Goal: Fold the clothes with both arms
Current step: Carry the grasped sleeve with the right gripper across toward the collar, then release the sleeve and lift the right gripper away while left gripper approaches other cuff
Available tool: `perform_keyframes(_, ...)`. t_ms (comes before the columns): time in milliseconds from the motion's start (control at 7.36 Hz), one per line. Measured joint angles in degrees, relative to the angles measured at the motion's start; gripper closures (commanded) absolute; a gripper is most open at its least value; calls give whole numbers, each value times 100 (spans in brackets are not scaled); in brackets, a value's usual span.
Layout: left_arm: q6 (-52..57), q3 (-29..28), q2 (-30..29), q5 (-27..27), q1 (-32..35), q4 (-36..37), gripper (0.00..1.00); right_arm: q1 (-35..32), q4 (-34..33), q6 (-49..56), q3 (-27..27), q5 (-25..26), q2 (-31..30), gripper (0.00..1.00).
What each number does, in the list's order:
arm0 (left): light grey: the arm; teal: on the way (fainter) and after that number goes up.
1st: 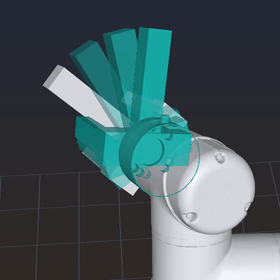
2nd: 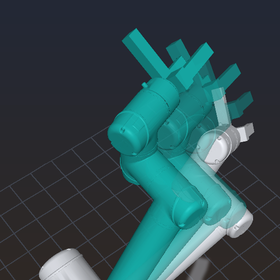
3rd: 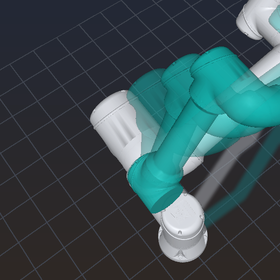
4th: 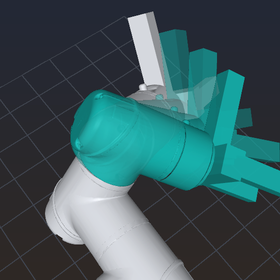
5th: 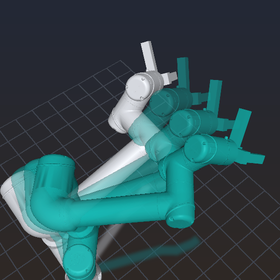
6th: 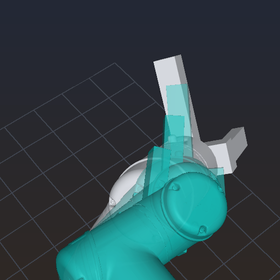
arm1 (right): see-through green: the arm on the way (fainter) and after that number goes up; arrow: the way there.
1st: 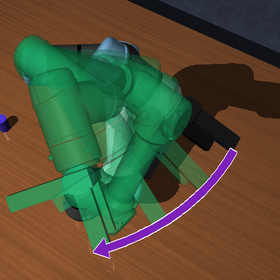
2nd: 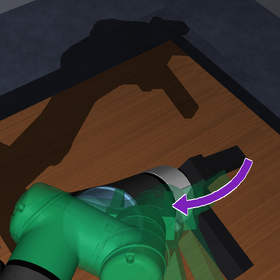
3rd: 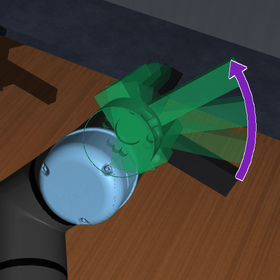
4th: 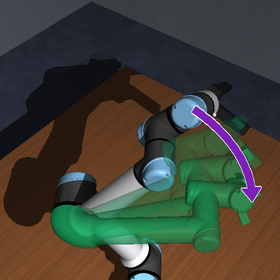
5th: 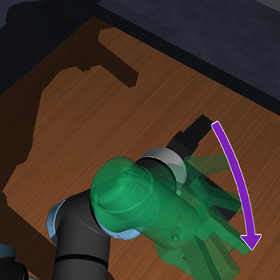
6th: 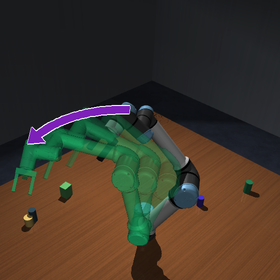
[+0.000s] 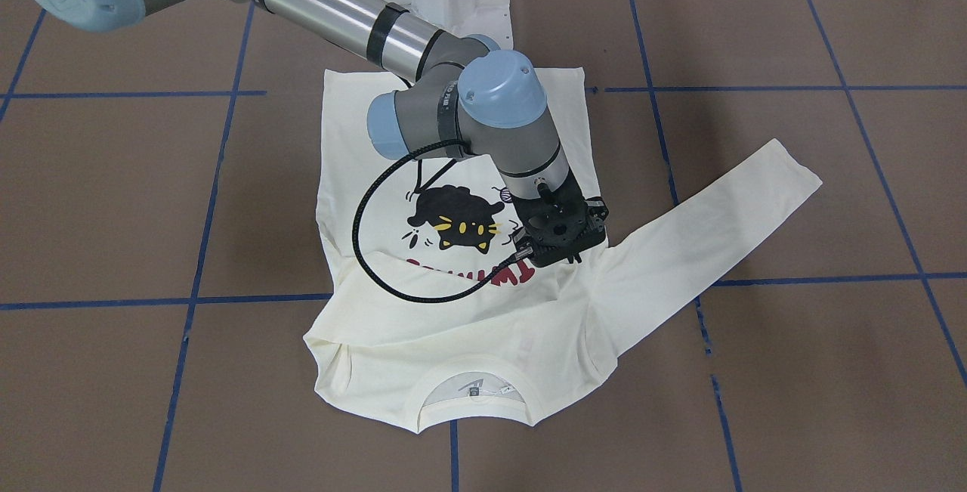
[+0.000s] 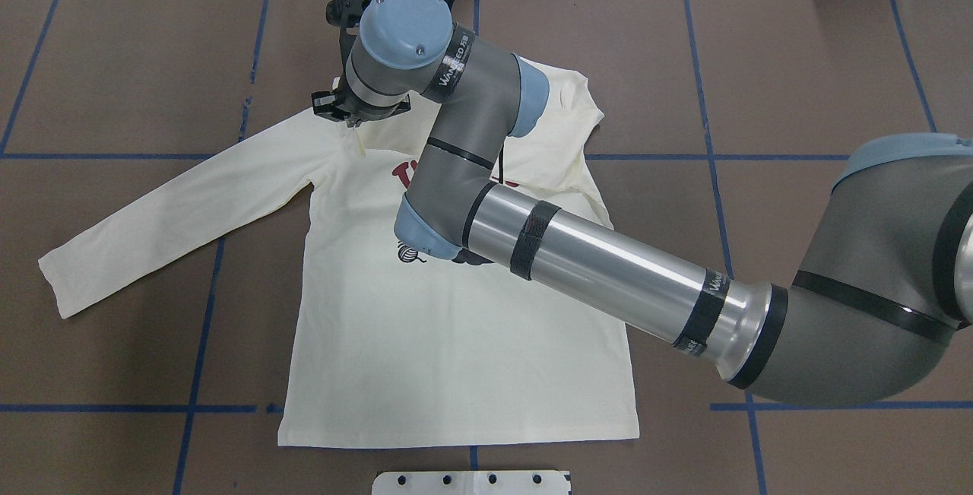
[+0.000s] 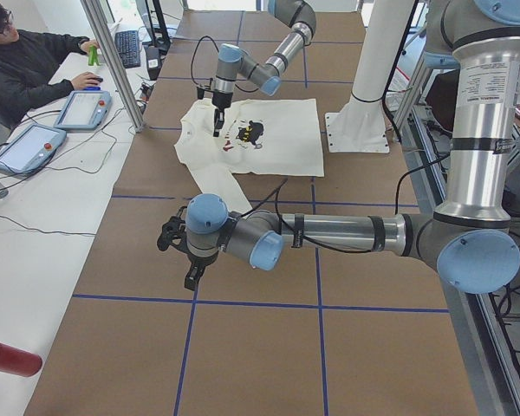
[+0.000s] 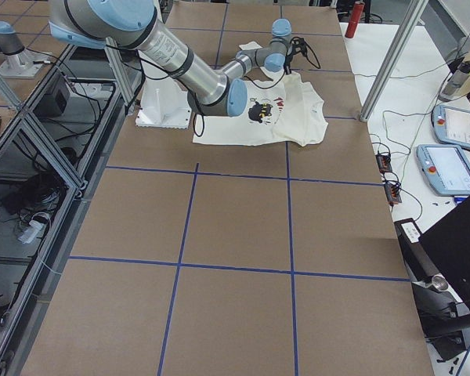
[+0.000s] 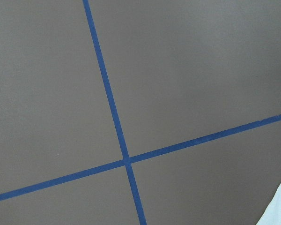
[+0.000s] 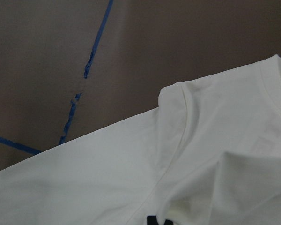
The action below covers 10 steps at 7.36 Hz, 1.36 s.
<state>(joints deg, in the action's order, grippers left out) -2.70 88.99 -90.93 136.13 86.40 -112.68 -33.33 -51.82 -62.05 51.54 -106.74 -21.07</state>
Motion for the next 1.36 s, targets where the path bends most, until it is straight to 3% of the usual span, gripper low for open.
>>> perform_keyframes(136, 1, -4, -3, -1, 0, 0, 0, 74, 254, 0, -76, 108, 42, 7)
perform_keyframes(272, 4, -8, -2, -5, 0, 0, 0, 109, 437, -21, -112, 156, 104, 0)
perform_keyframes(815, -172, -47, -20, -4, -4, -6, 0, 289, 537, -367, -128, 598, 229, 0)
perform_keyframes(1087, -1416, -18, 9, -90, -260, -471, 0, 250, -681, -631, 457, 541, 159, 0)
perform_keyframes(1359, -3131, 21, 284, -287, -642, -1557, 0, -152, -2512, -624, 1445, -3, -206, 0)
